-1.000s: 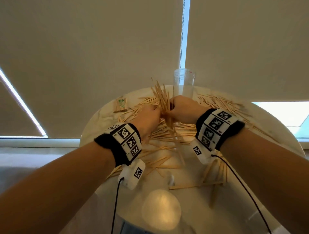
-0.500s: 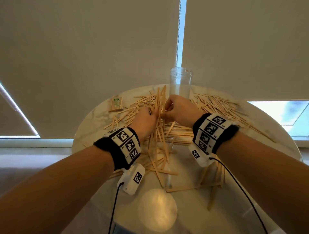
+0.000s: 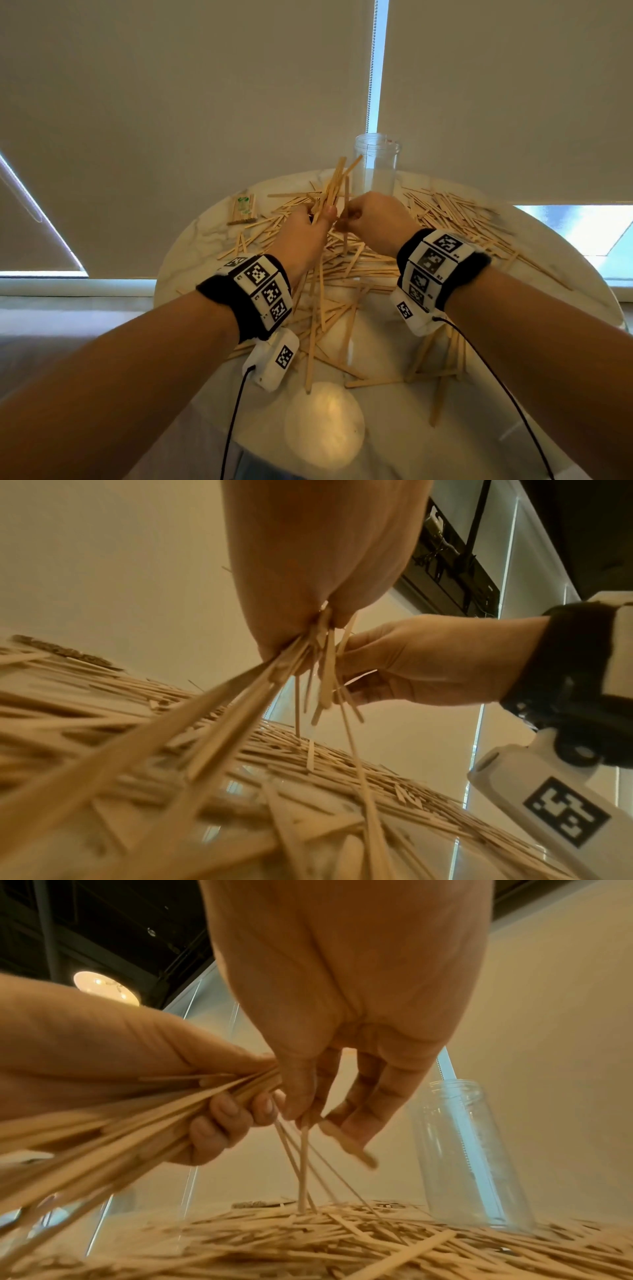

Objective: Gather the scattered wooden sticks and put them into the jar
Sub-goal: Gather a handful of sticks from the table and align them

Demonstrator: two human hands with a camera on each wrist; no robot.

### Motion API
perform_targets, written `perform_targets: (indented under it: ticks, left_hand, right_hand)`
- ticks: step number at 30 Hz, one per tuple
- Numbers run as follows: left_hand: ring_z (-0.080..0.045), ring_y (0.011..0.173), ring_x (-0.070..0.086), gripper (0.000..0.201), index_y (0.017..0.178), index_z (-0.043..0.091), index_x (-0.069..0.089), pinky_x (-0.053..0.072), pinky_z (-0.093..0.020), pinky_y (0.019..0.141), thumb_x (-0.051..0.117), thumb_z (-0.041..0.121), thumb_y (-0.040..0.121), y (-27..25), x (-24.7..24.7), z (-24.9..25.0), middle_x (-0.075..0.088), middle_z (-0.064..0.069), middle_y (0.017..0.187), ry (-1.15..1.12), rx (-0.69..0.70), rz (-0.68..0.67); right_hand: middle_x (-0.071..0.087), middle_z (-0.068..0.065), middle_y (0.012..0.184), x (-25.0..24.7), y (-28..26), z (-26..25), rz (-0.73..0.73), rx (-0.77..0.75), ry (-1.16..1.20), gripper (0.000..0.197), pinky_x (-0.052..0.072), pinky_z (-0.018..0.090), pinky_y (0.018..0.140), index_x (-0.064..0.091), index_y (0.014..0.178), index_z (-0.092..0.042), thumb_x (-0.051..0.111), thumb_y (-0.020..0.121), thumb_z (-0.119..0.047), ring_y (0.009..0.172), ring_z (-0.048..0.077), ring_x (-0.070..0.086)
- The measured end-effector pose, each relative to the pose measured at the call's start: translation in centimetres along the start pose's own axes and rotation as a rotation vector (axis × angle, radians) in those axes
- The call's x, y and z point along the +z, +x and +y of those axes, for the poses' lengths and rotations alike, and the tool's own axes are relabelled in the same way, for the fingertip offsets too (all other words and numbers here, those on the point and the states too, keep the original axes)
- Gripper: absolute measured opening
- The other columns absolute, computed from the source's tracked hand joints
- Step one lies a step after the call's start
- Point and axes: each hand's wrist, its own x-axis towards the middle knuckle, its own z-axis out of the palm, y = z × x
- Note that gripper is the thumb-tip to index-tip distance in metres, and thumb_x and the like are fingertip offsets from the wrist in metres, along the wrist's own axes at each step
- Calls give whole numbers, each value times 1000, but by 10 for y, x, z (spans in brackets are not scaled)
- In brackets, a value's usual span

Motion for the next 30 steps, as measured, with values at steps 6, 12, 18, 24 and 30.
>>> perform_targets:
  ticks: [6, 12, 18, 24, 30]
  left_hand:
    - [-29, 69, 70, 78, 91, 8, 72, 60, -49, 71, 50, 82, 79, -8, 1, 9, 73, -11, 75, -128, 1, -59]
    - [-20, 79, 69, 36, 105, 20, 65, 59, -48, 82, 45, 51, 101, -5, -1, 7, 72, -3, 92, -190, -67, 29]
    - [-30, 89, 68, 25, 94, 22, 57, 56, -56, 87, 44, 42, 102, -3, 1, 3, 69, -9, 96, -203, -89, 38]
    - [-19, 69, 63, 21, 103, 18, 52, 53, -37, 63, 41, 36, 106, -2, 4, 7, 64, -3, 82, -225, -71, 39]
    - [-14, 55, 49, 21, 98, 20, 46, 50, -39, 64, 44, 40, 104, 2, 0, 7, 50, 0, 73, -428, -90, 98]
  right_hand:
    - [73, 1, 83, -7, -10, -16, -15, -32, 160, 14, 62, 24, 68, 68, 91, -19, 59, 95, -8, 73, 12, 73]
    - [70, -2, 79, -7, -21, -30, -148, -149, 84, 22, 51, 8, 59, 67, 84, -22, 55, 100, -13, 73, 15, 67]
    - [73, -2, 74, 0, -30, -26, -59, -115, 96, 12, 57, 27, 65, 72, 85, -18, 66, 95, -20, 67, 10, 70]
    - [74, 5, 76, -1, -39, -25, -108, -20, 73, 19, 62, 38, 75, 65, 91, -10, 71, 90, -28, 68, 17, 71]
    - [74, 7, 86, -4, -49, -26, -318, 58, 109, 58, 59, 29, 62, 53, 111, -14, 81, 77, -51, 67, 15, 71]
